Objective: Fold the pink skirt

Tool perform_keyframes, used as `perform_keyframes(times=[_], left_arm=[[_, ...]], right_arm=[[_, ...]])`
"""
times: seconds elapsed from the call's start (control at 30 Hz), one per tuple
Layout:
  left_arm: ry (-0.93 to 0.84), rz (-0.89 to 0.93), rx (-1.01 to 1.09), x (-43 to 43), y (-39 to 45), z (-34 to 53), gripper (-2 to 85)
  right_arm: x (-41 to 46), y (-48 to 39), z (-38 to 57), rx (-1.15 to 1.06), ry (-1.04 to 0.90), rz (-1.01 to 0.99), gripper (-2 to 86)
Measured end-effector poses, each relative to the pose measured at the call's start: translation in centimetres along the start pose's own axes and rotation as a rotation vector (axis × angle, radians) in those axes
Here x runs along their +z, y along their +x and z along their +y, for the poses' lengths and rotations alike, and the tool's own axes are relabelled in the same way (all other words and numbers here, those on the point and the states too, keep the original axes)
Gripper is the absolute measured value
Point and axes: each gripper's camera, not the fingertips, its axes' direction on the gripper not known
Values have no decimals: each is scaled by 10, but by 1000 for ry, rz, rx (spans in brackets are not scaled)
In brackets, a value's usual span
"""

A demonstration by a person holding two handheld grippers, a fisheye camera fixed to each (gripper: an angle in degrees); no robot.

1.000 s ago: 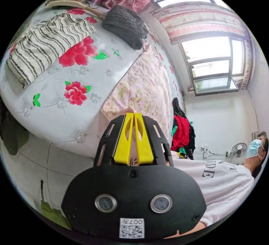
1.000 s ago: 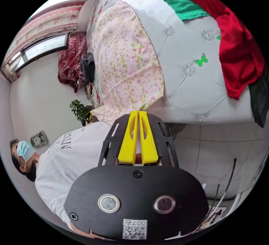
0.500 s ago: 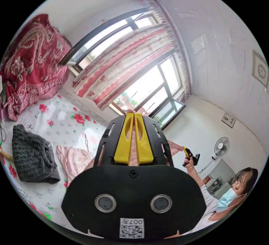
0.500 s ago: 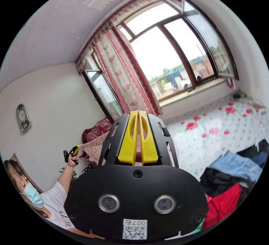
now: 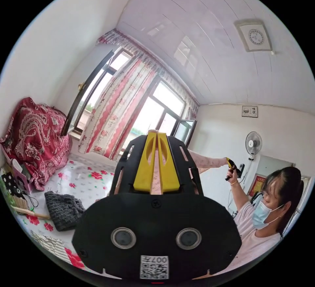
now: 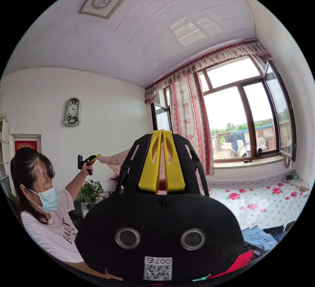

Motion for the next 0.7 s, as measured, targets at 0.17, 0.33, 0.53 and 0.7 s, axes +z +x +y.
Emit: perform_keyframes(times=[0.17,0.33,0.53,0.7], left_arm=[[-166,-32,-30,-16,-11,103,-10],[-348,-89,-136,-24,-42,224,-10],[-517,-167,-366,-35,-83,352,-10],[-560,-217,-603,-56,-114,431,-10]], right_arm=[[-29,15,111,110,-258,36,-3],[-53,33,229,269,-421,51,-2],[-77,52,337,476,-490,67,-2],[-92,66,410,672,-546,94,-3]])
